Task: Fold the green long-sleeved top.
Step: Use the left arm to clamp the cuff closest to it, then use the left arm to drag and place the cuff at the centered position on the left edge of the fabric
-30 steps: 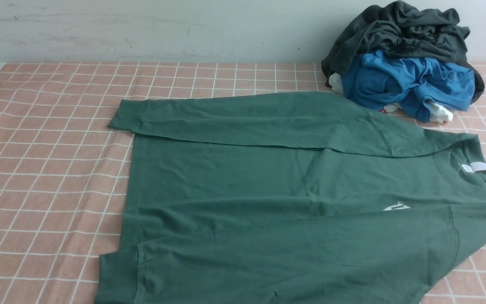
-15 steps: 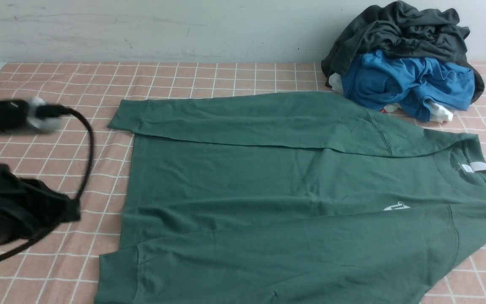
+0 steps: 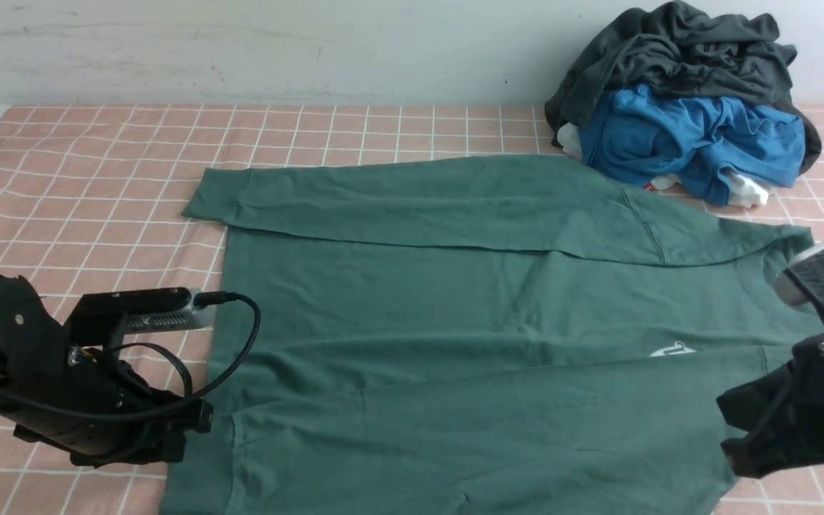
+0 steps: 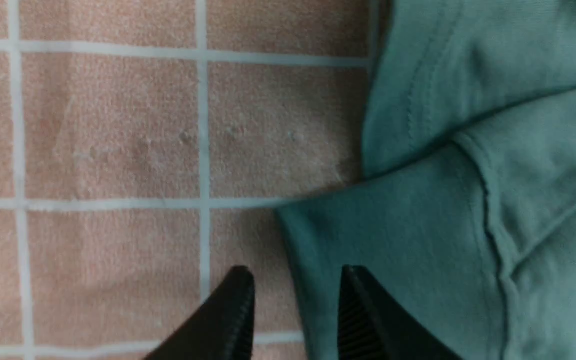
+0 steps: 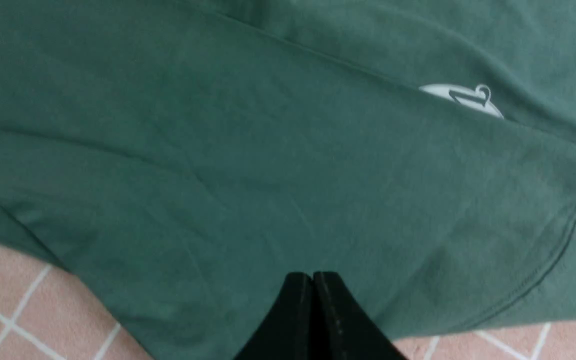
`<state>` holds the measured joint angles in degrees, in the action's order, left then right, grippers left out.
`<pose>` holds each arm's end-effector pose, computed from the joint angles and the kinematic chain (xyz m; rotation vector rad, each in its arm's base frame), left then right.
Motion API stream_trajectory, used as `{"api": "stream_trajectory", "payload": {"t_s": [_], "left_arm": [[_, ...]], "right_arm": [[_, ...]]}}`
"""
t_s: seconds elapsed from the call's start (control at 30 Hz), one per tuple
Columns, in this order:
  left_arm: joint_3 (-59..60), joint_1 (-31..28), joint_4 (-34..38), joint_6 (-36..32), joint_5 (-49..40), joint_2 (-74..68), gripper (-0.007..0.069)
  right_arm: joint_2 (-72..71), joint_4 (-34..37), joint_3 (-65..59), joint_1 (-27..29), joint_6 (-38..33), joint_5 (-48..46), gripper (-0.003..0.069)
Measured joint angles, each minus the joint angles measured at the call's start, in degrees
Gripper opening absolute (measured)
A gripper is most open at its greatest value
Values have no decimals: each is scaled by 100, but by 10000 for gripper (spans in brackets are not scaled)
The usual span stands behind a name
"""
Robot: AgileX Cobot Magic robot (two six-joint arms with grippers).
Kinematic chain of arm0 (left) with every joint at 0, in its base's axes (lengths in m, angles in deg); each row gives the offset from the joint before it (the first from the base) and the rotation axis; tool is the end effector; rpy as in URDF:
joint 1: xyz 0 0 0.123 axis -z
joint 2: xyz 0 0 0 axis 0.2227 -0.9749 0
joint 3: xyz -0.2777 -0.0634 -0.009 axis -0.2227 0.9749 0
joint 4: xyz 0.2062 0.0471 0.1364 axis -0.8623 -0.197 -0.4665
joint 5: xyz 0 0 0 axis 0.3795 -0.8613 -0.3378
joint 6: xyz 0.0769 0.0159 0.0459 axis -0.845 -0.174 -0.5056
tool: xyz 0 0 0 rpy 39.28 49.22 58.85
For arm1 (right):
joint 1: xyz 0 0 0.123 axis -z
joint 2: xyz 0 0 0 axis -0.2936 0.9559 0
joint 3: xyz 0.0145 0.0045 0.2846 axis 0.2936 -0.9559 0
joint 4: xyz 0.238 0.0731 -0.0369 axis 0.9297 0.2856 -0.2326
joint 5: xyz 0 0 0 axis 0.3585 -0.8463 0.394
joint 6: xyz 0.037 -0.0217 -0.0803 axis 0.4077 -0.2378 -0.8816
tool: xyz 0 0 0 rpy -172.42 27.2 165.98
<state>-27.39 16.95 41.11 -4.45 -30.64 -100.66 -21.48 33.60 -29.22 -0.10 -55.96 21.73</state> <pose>0.2613 -0.0323 0.1557 -0.0281 2.8333 -0.2535 0.1879 0.0678 0.2464 -0.5569 2.5277 0.2038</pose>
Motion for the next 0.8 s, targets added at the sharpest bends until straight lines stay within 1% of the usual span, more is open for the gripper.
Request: {"api": "stream_trajectory", "payload": {"t_s": [0.07, 0.13, 0.27, 0.33, 0.4, 0.53, 0.6, 0.7, 0.8], "left_arm": [[-7, 0, 6, 0, 198, -128, 234], [-21, 0, 55, 0, 369, -167, 211], [-34, 0, 190, -6, 409, -192, 128], [-46, 0, 283, -9, 399, -208, 50], [-58, 0, 326, -53, 391, -208, 17], [-160, 0, 406, -194, 186, -208, 2], [-325, 0, 581, -331, -74, -147, -1], [-707, 0, 869, -604, -405, 103, -1], [-1078, 0, 981, -812, -561, 331, -1]], "right_arm": [[45, 136, 13, 0, -87, 109, -14], [55, 200, 29, 0, -124, 187, -14], [56, 226, 38, 0, -150, 220, -14], [56, 226, 38, 0, -163, 225, -14], [56, 226, 38, 0, -168, 224, -14], [56, 226, 38, 0, -216, 224, -14], [56, 226, 38, 0, -229, 224, -14], [56, 226, 38, 0, -233, 224, -14], [56, 221, 38, 0, -233, 224, -14]]}}
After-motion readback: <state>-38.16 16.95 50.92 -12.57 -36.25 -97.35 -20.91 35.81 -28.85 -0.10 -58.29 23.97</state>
